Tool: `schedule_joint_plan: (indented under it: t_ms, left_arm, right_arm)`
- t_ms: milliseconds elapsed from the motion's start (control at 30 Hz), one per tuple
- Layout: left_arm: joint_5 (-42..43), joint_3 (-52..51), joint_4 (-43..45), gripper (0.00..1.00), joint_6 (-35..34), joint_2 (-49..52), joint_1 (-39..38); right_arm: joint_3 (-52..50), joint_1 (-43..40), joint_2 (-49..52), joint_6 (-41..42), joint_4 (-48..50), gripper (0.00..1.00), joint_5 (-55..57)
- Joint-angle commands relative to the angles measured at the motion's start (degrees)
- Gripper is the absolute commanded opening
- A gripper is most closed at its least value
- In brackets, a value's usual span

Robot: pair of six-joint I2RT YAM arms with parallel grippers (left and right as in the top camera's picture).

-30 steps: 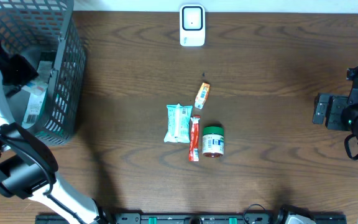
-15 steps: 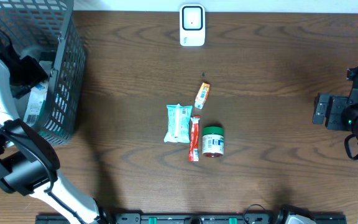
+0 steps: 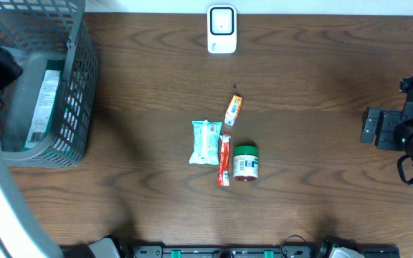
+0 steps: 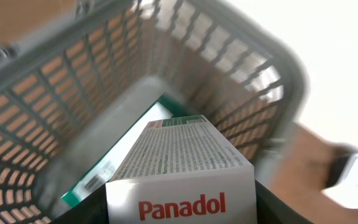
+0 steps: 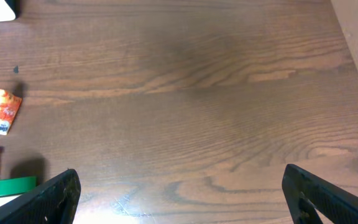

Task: Scan the item barcode
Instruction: 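Grasp the Panadol box with the left gripper and lift it out, then lower the Panadol box onto the table above the wipes, release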

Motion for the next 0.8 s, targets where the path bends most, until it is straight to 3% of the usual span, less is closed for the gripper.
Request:
schedule_joint_plan:
  t_ms: [0, 100, 233, 600, 767]
  left_arm:
    - [13.66, 0.42, -0.09, 0.55, -1.22, -6.62, -0.11]
    - [35.56, 0.42, -0.46, 0.55, -0.92, -8.59, -0.55]
    - [52.33, 0.39, -3.04, 0.55, 3.10, -6.58, -4.90]
    - [65.53, 0.35, -11.87, 0.55, 17.59, 6.93, -22.43]
    - [65.81, 0.35, -12.76, 0.55, 21.24, 12.39, -28.22]
  right_arm:
    - [0.66, -0.42, 0.02, 0.61, -0.07, 0.99, -0.07]
    - [0.66, -0.42, 0.02, 0.61, -0.07, 0.99, -0.07]
    - [0.66, -0.42, 0.02, 0.61, -0.07, 0.99, -0.07]
    - [0.66, -0.42, 0.02, 0.61, -0.07, 0.99, -0.07]
    - [0.66, -0.42, 0.02, 0.59, -0.07, 0.99, -0.07]
